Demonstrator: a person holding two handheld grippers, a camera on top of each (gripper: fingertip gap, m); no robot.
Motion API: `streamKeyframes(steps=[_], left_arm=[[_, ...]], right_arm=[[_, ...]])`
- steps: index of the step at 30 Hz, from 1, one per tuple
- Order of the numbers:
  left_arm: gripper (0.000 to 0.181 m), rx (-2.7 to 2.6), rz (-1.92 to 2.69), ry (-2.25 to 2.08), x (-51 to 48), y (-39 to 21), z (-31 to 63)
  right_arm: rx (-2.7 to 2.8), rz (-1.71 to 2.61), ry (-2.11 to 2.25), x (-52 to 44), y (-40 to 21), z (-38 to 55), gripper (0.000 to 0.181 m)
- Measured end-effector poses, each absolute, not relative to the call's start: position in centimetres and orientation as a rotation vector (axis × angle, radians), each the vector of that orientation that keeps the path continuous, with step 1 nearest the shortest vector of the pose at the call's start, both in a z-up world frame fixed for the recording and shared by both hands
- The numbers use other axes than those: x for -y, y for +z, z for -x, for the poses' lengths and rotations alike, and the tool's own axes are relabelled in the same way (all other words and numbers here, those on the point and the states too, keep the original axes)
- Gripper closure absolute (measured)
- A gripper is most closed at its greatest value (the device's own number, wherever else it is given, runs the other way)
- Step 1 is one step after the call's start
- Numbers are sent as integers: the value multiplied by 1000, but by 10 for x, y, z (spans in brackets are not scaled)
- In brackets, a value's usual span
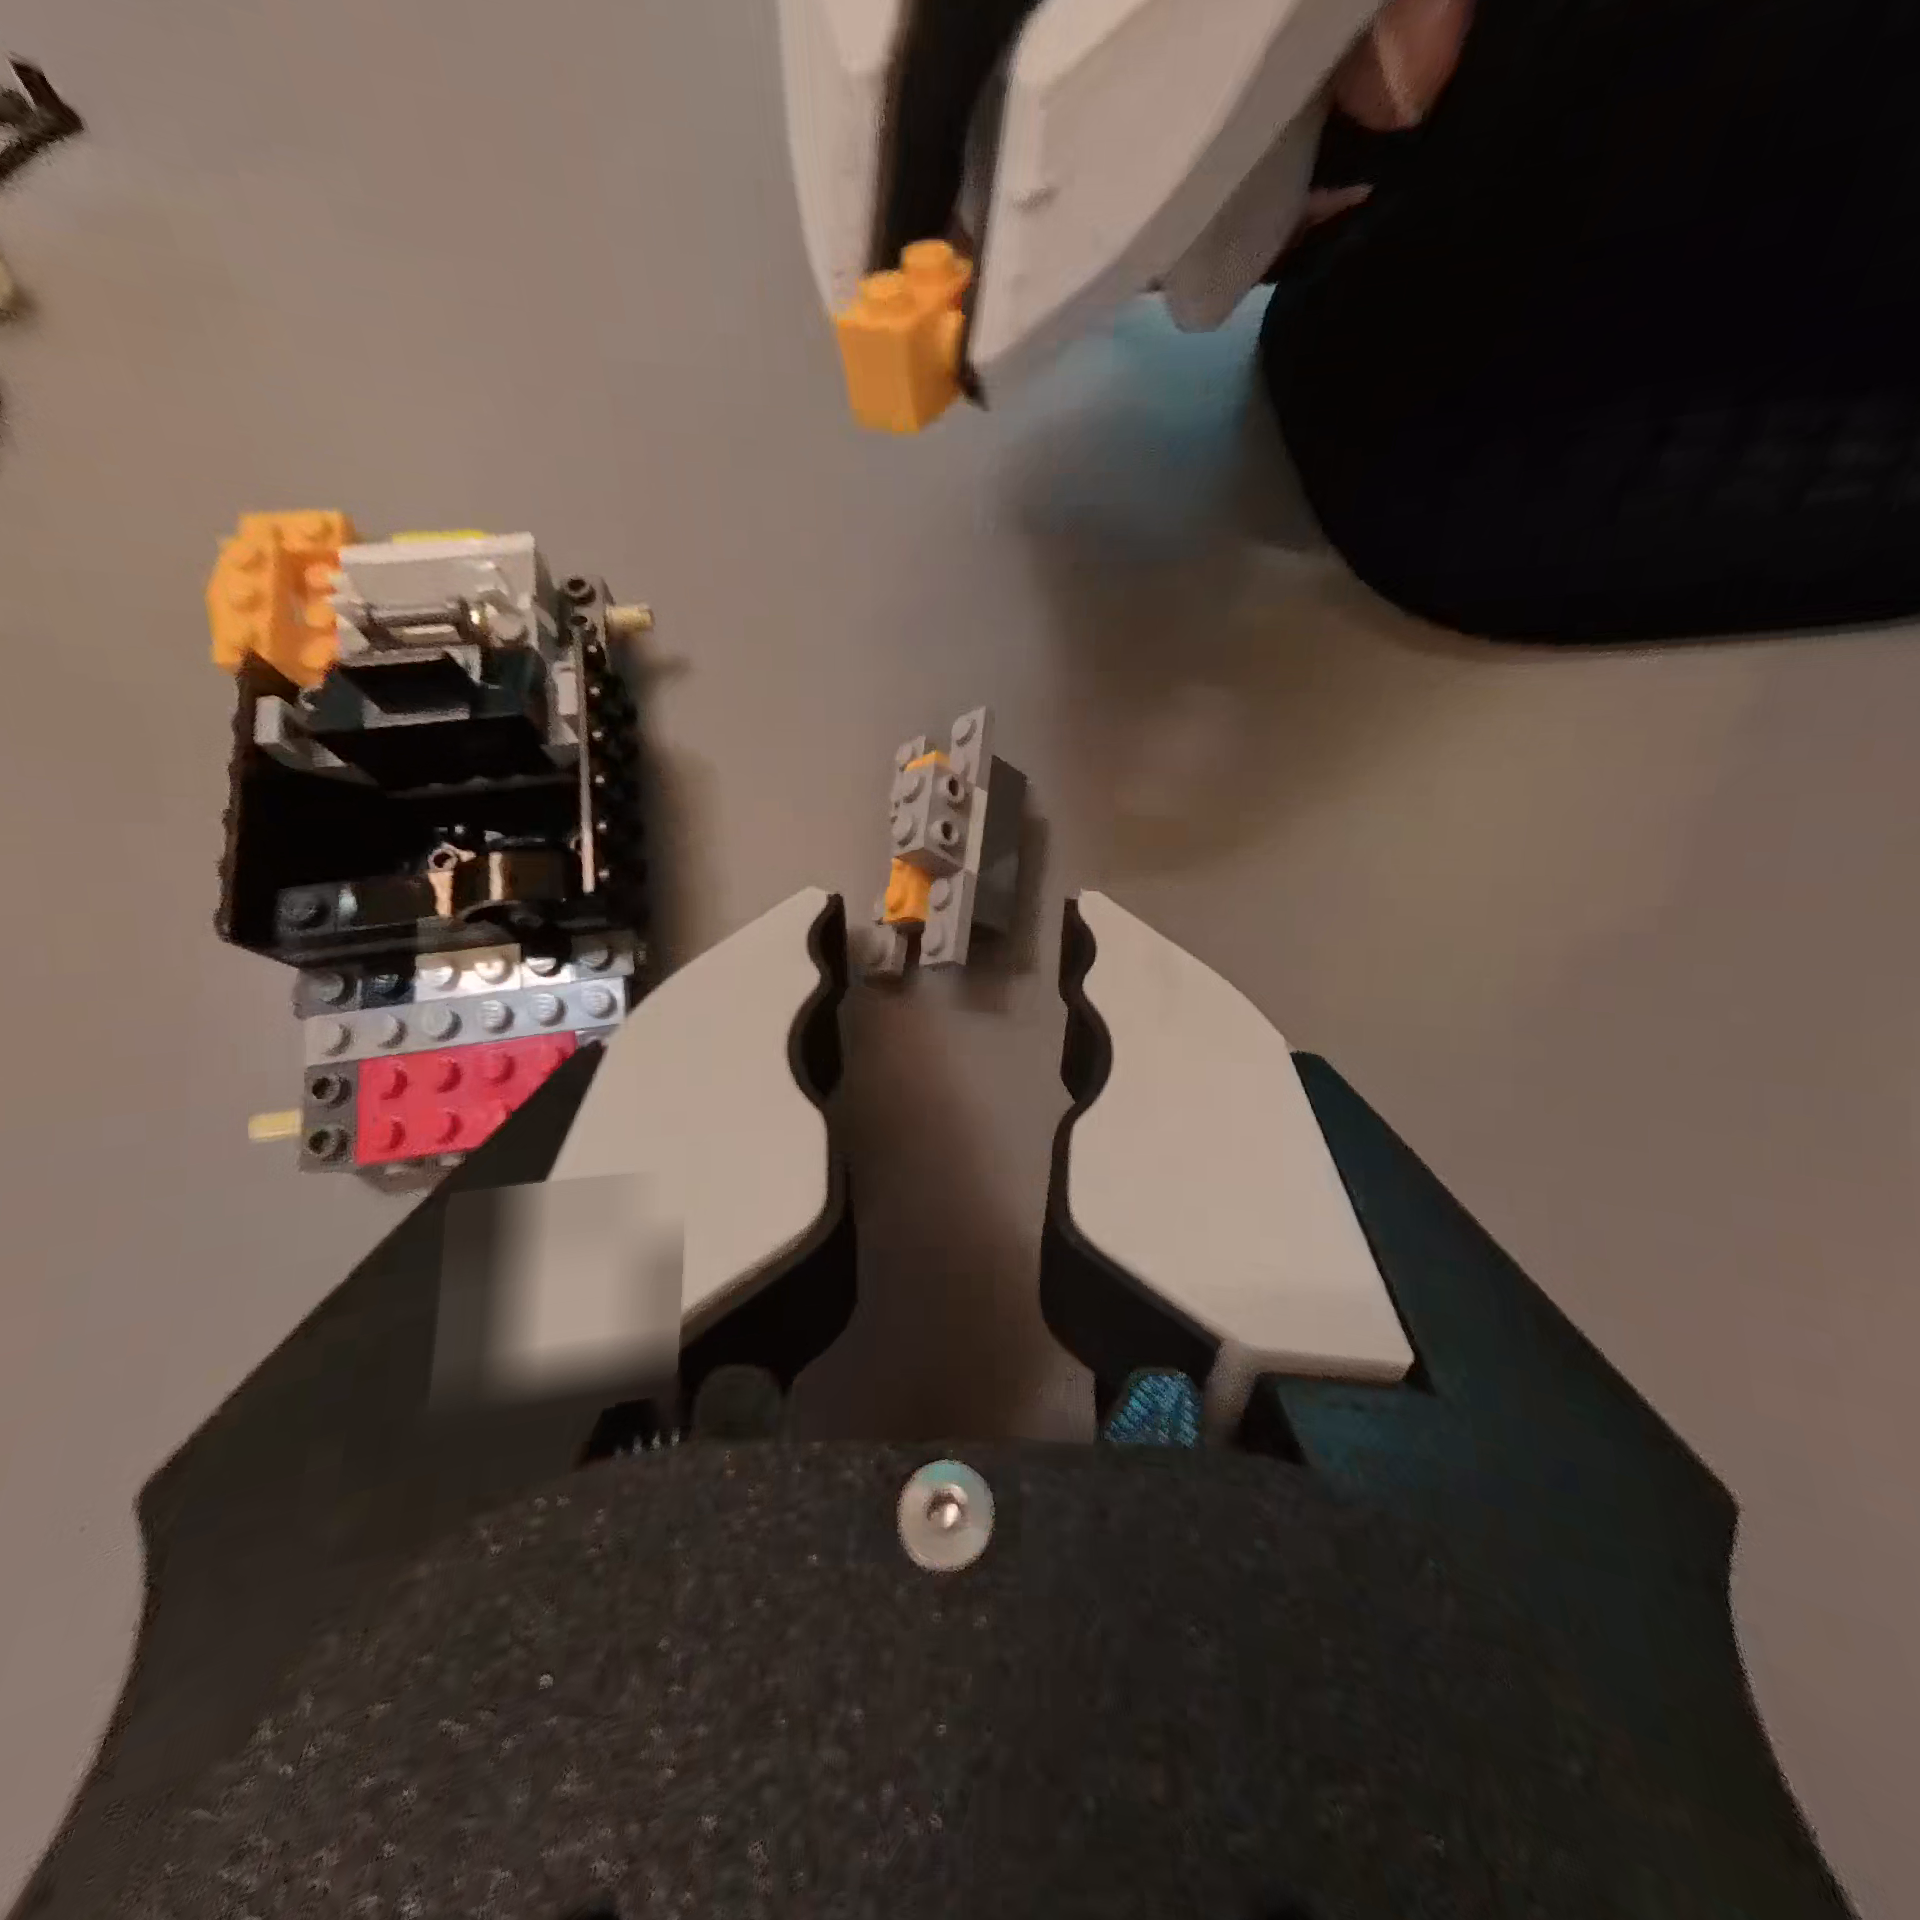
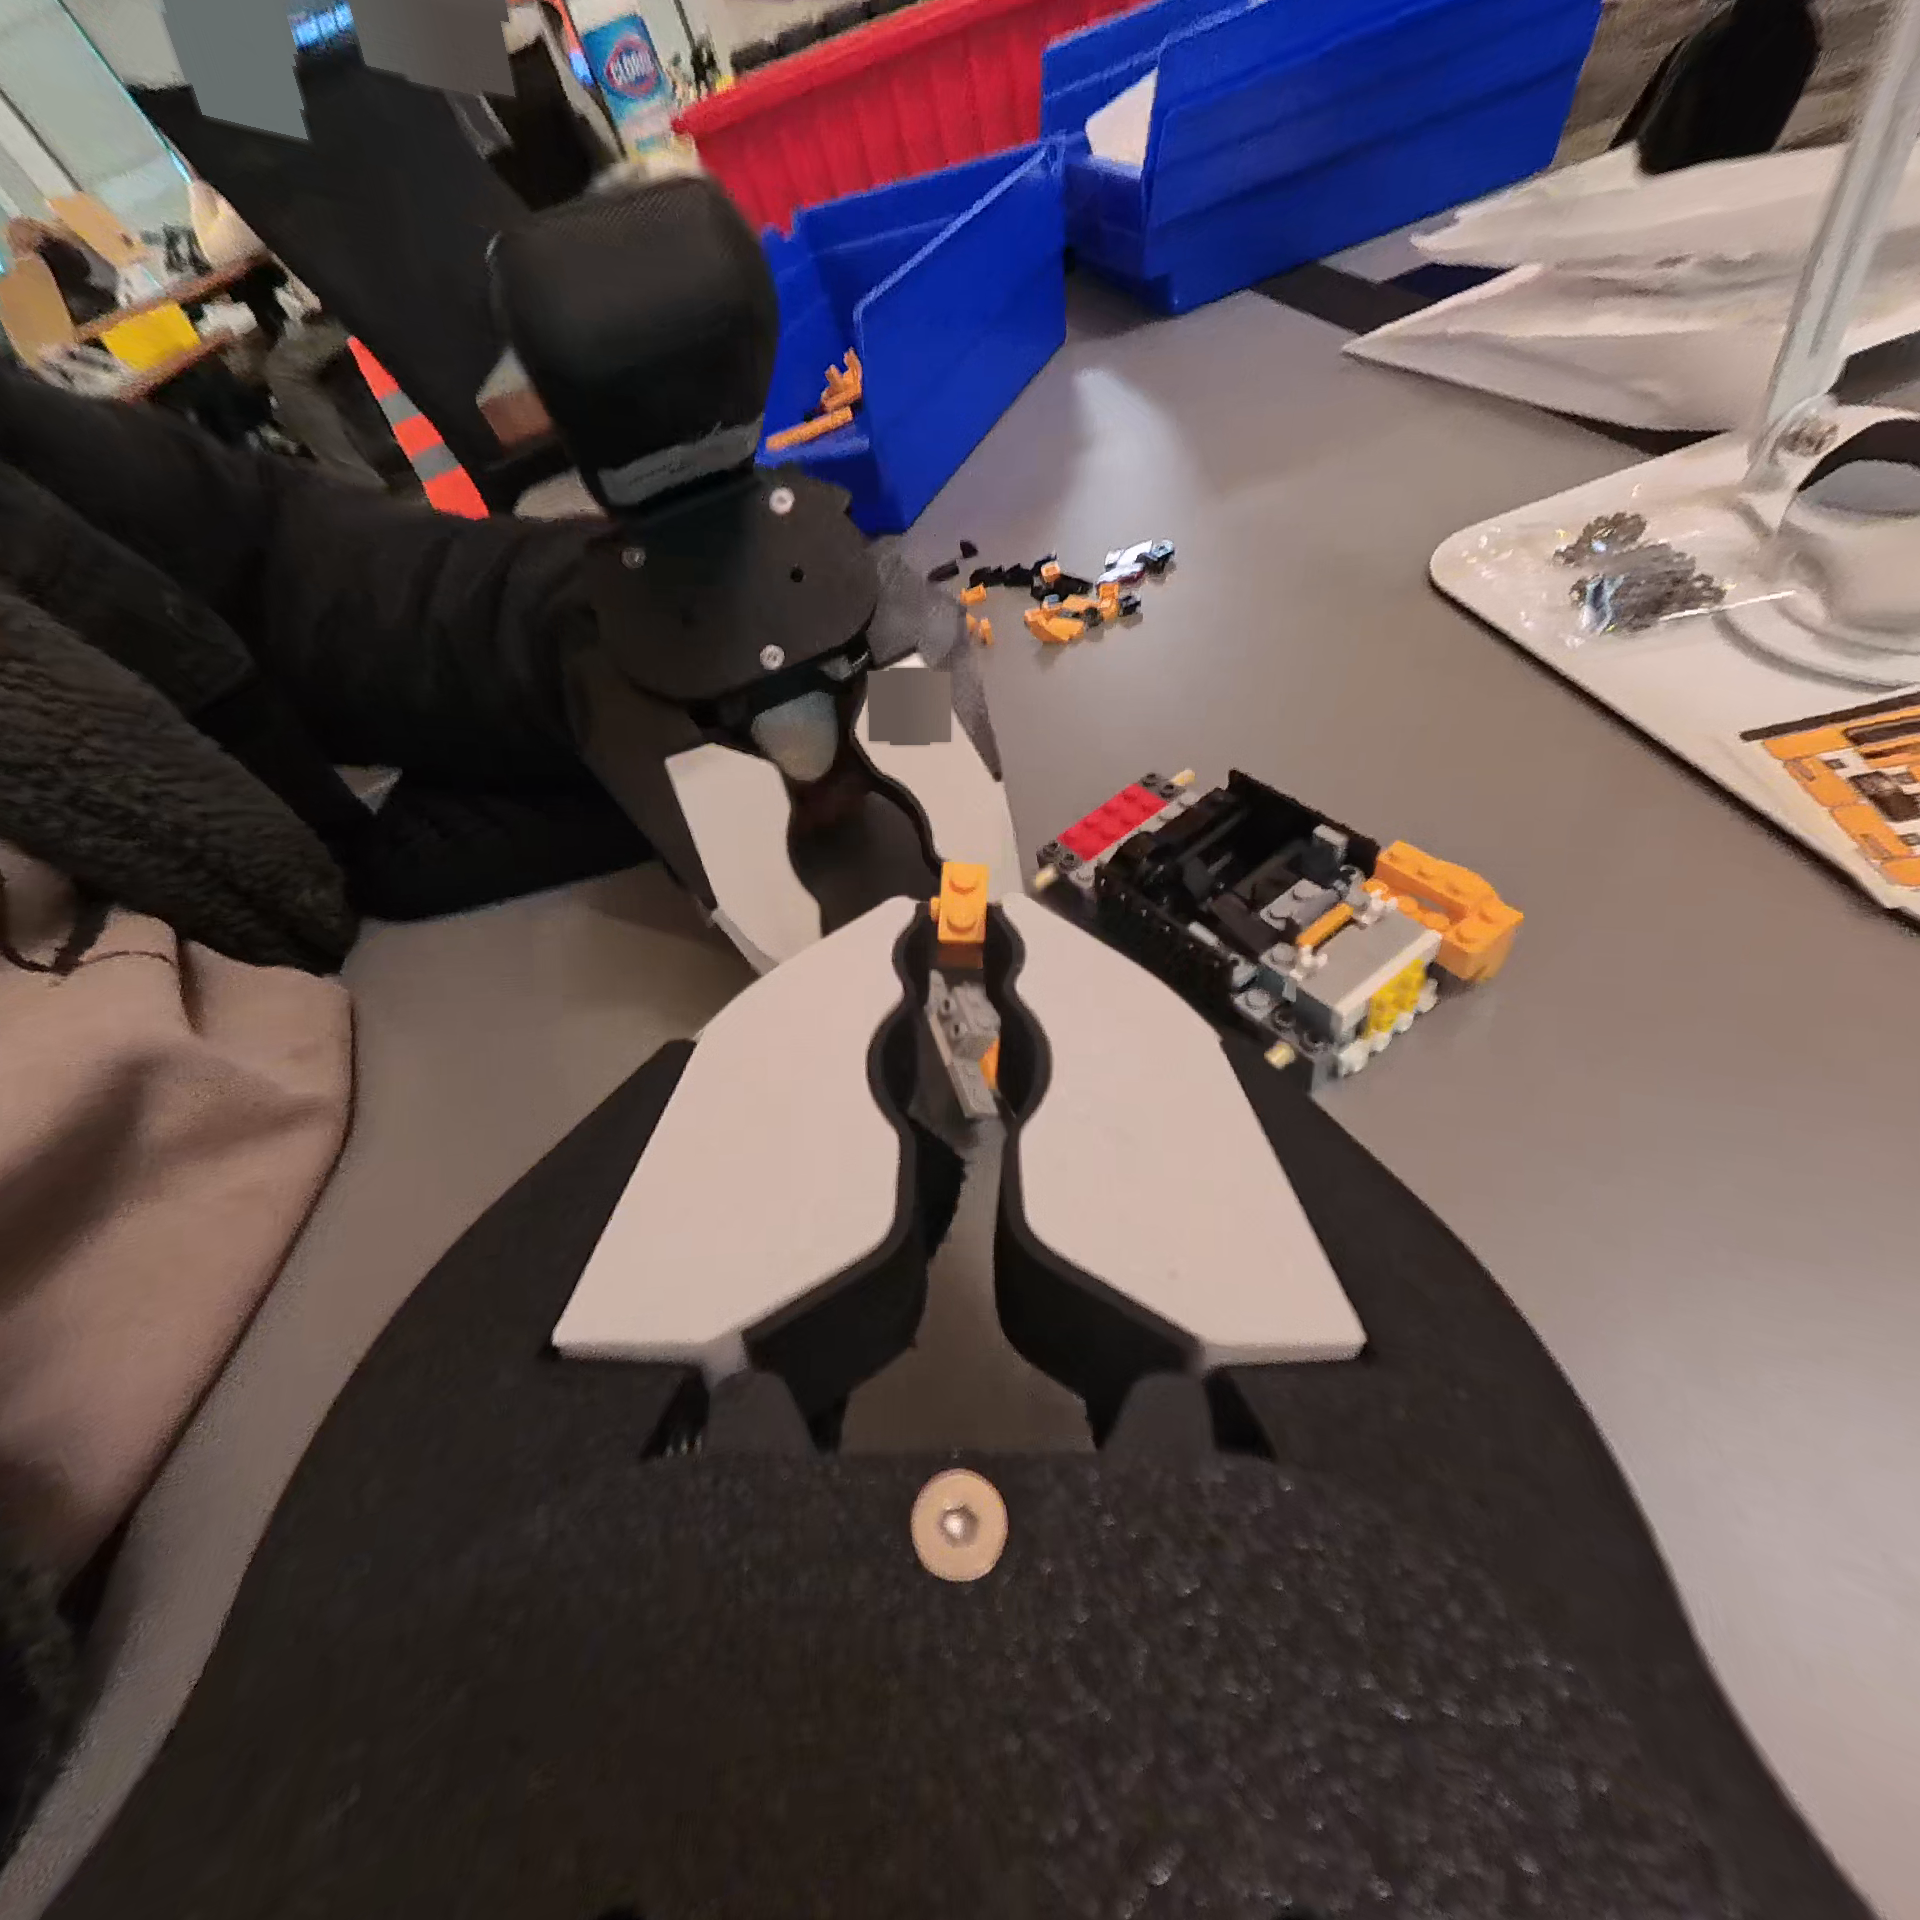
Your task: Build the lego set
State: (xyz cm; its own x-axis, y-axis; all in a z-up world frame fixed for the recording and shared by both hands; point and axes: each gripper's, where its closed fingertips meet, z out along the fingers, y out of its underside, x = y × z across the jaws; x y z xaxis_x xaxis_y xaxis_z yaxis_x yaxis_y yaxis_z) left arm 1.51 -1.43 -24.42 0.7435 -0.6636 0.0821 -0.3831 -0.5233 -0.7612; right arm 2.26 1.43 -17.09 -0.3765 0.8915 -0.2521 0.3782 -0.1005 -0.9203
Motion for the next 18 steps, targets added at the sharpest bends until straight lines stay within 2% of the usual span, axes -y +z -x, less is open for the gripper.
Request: streamKeyframes(steps=[5,11,18], left_arm=[[154,-793,2231,-424,8,-250,-17],[155,-934,2150,-245,9,-250,-19],[155,-1164,1968,-58,15,-246,-26]], right_arm=[[1861,1346,1411,-5,-182,-31,172],[2080,1310,1215,2,-214,-47,172],[2138,1298,1180,10,-221,-45,172]])
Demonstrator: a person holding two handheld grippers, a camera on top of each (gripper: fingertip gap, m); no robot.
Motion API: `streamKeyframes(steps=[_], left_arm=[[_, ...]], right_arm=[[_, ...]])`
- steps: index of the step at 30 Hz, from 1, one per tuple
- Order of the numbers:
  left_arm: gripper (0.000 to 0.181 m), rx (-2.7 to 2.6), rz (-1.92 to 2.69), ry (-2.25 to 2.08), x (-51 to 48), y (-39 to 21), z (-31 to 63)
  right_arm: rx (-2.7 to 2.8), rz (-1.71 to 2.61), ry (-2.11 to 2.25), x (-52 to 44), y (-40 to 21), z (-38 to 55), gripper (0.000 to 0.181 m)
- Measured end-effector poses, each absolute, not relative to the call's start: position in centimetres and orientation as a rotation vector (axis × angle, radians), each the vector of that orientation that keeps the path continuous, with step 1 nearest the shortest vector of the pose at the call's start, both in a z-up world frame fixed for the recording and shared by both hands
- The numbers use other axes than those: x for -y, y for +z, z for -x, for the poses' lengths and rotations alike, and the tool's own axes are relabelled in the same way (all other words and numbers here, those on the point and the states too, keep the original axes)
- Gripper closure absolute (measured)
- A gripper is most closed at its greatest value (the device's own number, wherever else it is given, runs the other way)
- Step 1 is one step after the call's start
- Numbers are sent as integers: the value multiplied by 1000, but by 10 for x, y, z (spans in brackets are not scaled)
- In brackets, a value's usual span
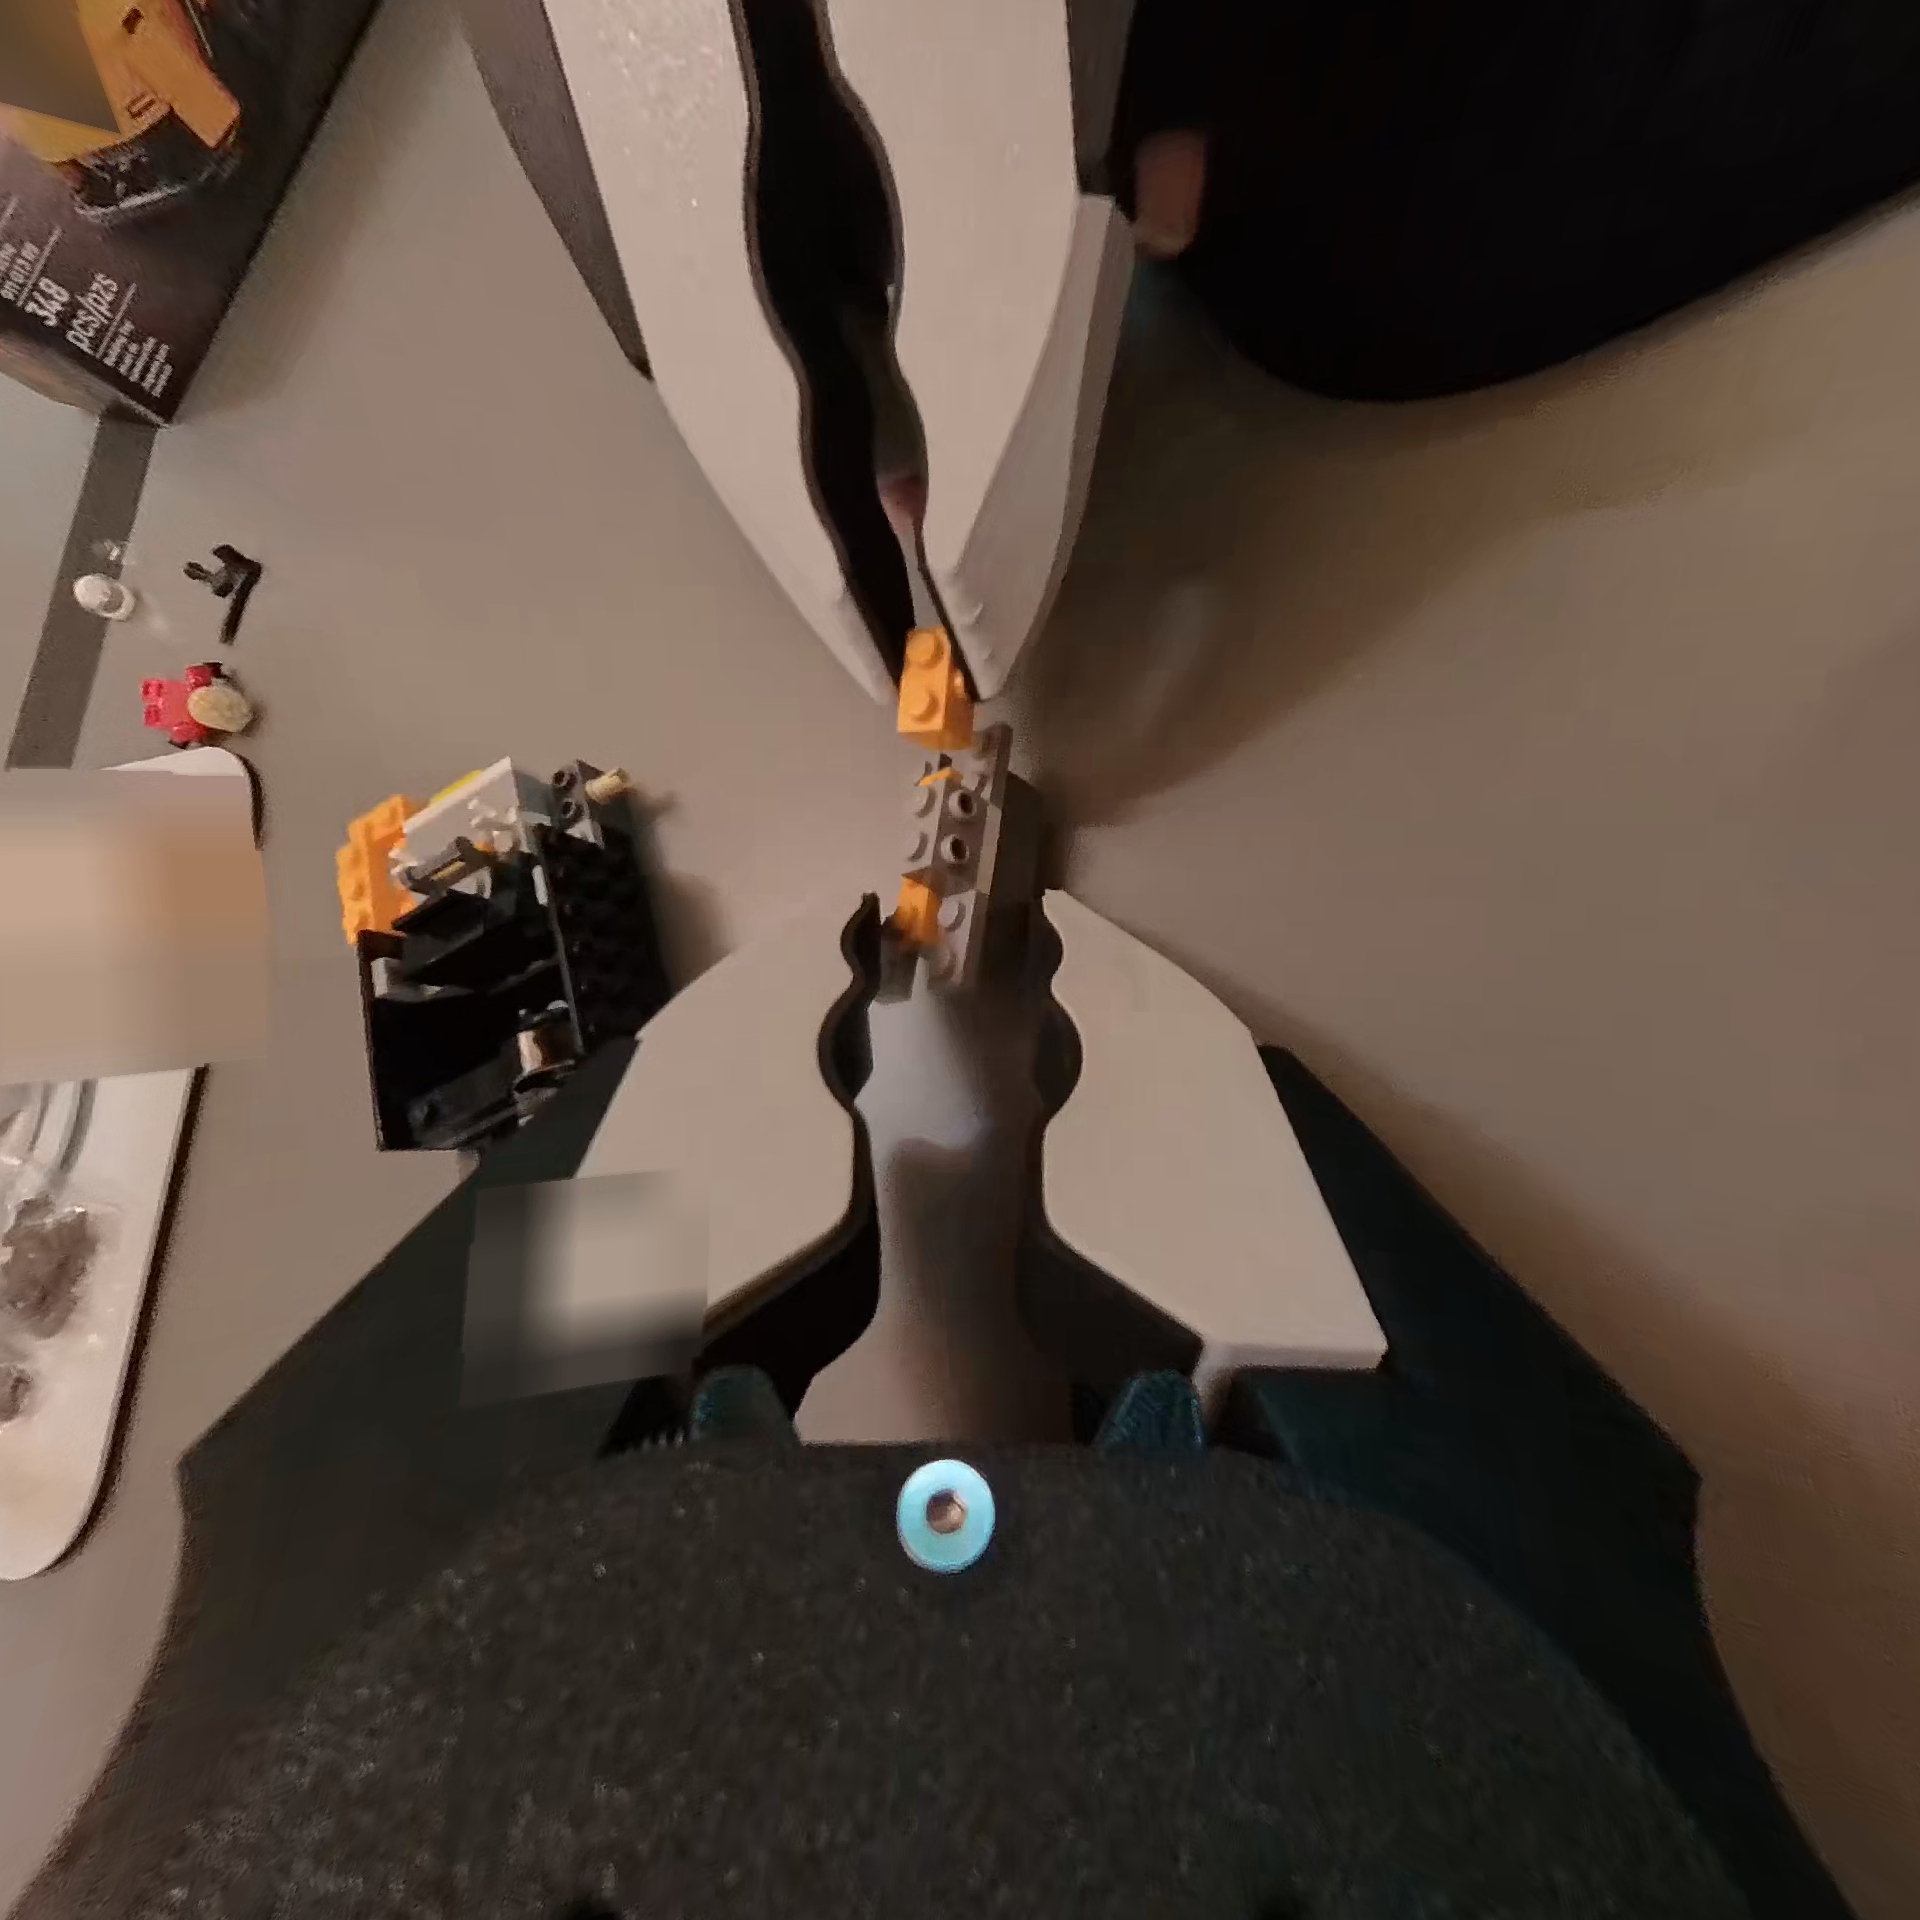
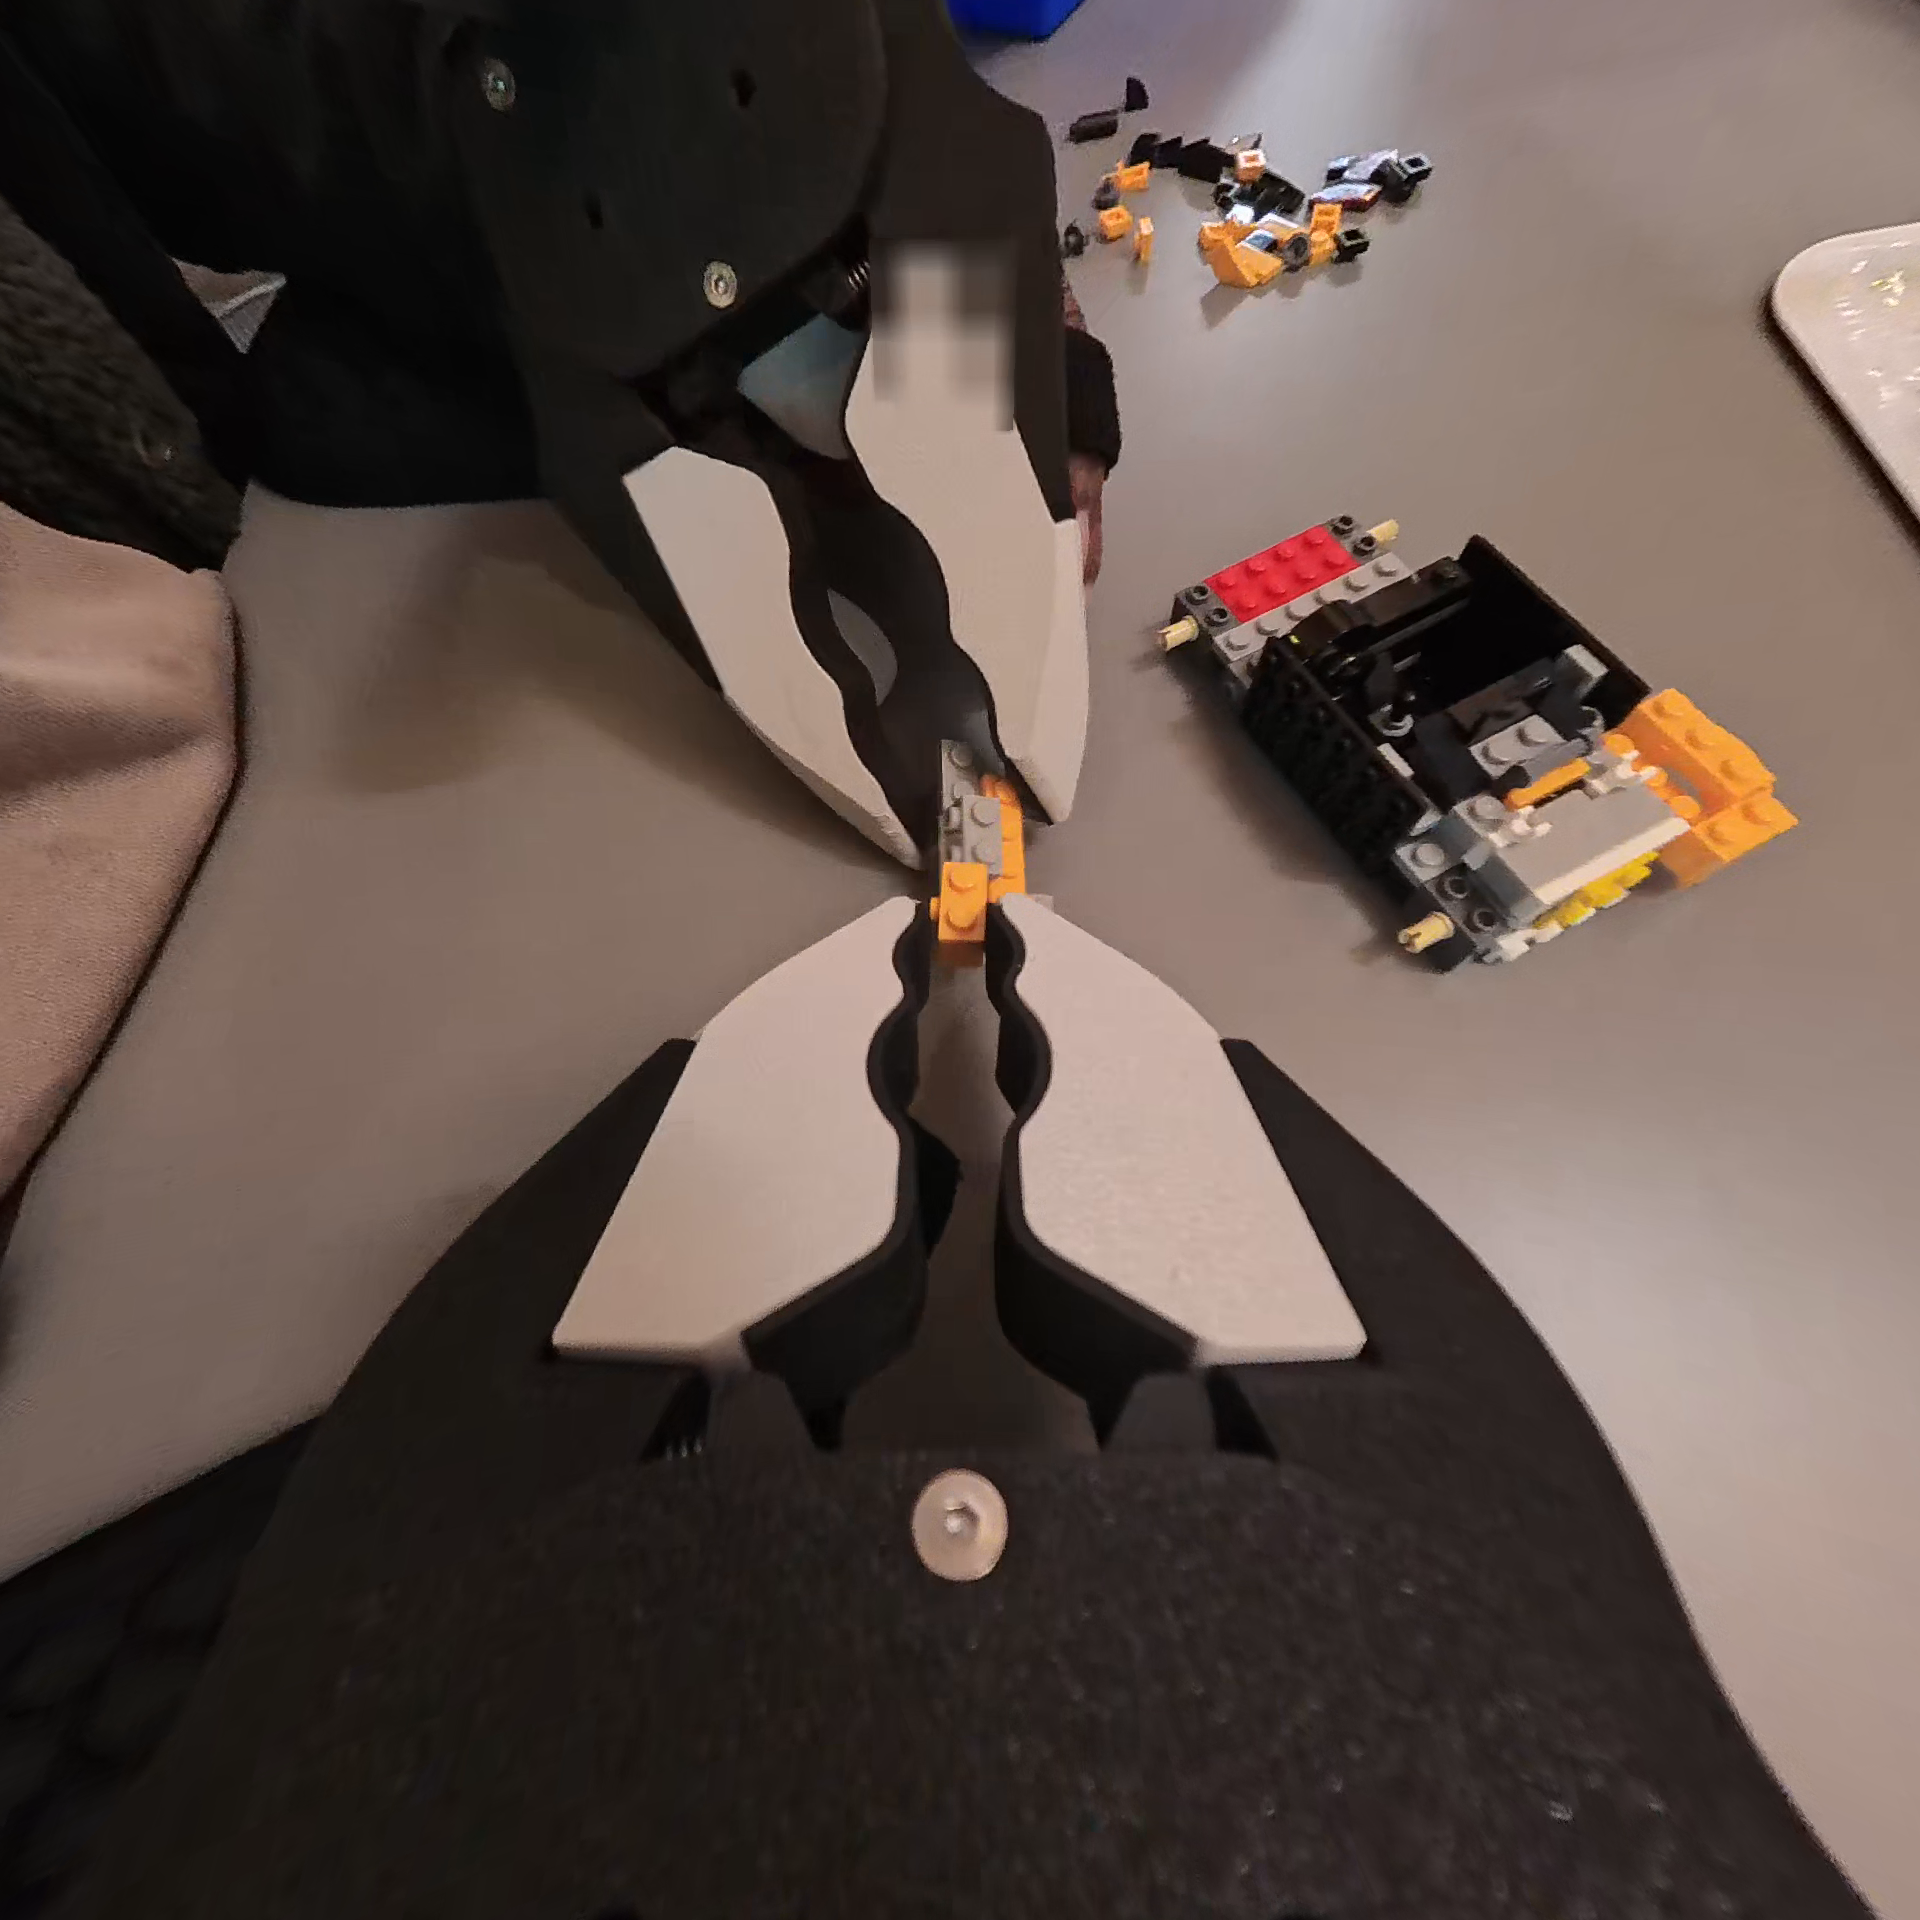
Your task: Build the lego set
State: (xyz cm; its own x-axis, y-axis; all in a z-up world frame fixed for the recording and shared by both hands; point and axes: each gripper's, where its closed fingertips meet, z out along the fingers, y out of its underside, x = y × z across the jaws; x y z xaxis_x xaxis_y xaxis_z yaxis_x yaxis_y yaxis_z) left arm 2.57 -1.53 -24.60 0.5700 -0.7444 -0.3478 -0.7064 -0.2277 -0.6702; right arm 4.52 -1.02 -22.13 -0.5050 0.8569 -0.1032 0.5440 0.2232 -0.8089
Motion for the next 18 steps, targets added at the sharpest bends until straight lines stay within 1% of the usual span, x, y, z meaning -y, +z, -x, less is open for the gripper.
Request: streamKeyframes(steps=[7,11,14,18], left_arm=[[141,-1110,2007,-259,23,-247,-30],[143,-952,2035,-438,18,-237,-28],[148,-807,2085,-526,11,-233,-20],[149,-836,2117,-528,13,-239,-23]], right_arm=[[2165,1314,1178,13,-228,-44,172],[2150,1315,1199,13,-225,-44,172],[2095,1322,1228,10,-219,-39,172],[2129,1358,1192,12,-228,-38,172]])
